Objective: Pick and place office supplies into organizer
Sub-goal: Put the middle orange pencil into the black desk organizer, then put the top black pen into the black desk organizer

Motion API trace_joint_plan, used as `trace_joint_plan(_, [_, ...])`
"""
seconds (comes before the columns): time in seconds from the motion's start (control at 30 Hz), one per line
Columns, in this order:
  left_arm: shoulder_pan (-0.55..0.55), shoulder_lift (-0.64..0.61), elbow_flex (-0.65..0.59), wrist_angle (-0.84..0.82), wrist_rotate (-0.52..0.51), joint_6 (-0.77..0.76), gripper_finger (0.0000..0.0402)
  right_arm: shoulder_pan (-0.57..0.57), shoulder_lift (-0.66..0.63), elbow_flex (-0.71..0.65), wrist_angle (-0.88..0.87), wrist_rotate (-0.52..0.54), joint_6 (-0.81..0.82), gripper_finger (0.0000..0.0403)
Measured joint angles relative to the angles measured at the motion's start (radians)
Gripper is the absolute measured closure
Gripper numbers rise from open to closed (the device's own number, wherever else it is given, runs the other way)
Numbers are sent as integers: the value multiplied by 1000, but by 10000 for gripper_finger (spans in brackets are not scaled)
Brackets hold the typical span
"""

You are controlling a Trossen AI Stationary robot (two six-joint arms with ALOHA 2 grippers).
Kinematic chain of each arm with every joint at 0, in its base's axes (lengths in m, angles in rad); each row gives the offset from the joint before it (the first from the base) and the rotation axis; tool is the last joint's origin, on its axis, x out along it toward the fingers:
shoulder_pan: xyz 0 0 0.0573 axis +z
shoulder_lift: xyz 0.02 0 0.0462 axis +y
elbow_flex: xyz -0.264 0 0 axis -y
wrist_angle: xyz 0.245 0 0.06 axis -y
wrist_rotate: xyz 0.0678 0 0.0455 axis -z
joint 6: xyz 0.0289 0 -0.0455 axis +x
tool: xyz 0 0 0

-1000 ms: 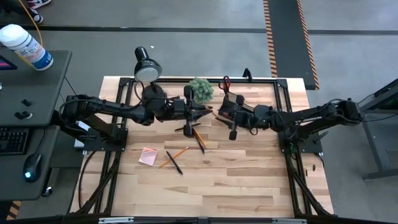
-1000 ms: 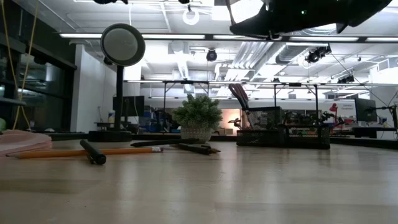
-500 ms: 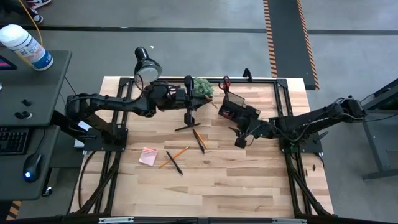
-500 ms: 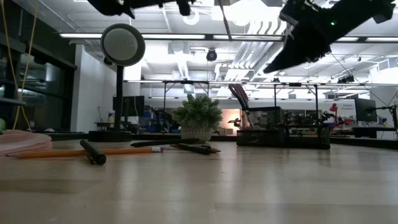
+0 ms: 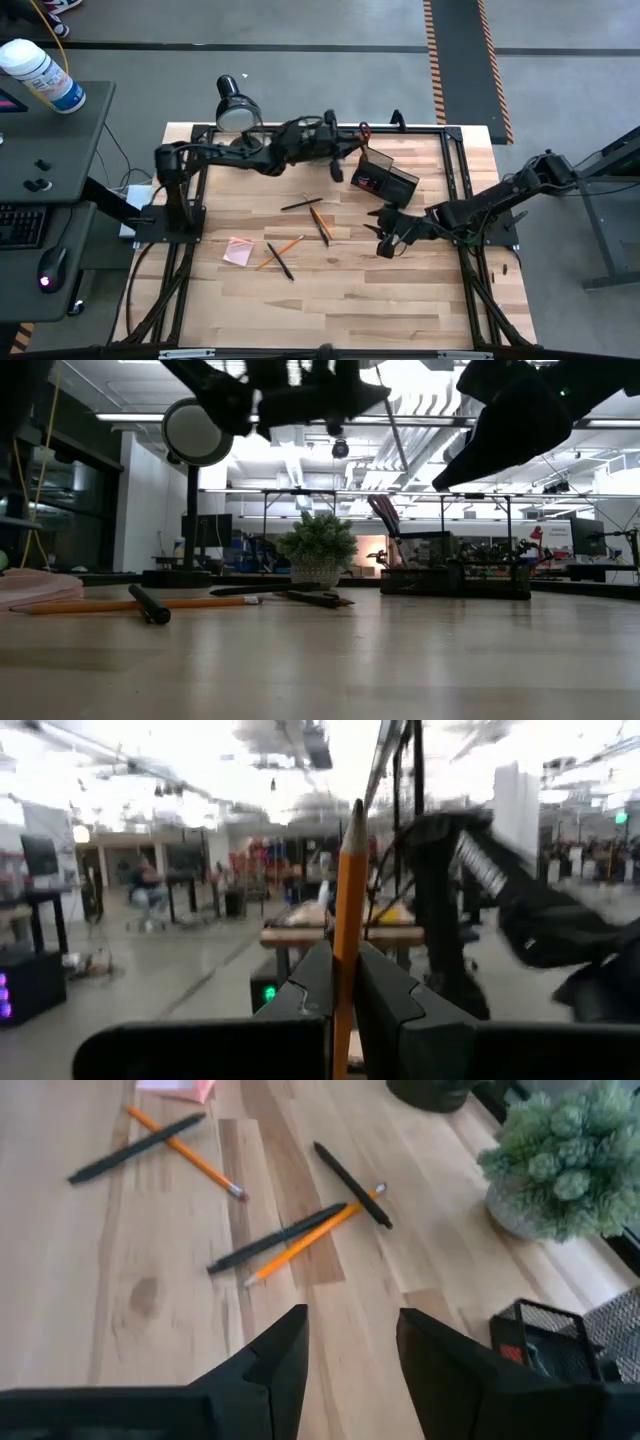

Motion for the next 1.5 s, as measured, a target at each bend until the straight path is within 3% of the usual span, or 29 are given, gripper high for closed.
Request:
trace_joint_plan(0.2, [15, 126, 187, -138, -33, 34, 400, 37, 4, 0, 11, 26, 6, 258])
trace_joint_plan(0.43, [26, 229, 306, -232, -96, 111, 400, 82, 4, 0, 16, 45, 27, 258])
trace_joint_plan(0.97, [25, 321, 312, -208, -139, 52, 394, 146, 4, 0, 34, 118, 45, 258])
trace_joint_plan(1.5, [25, 324, 312, -222, -139, 22, 292, 146, 4, 0, 38, 128, 44, 258])
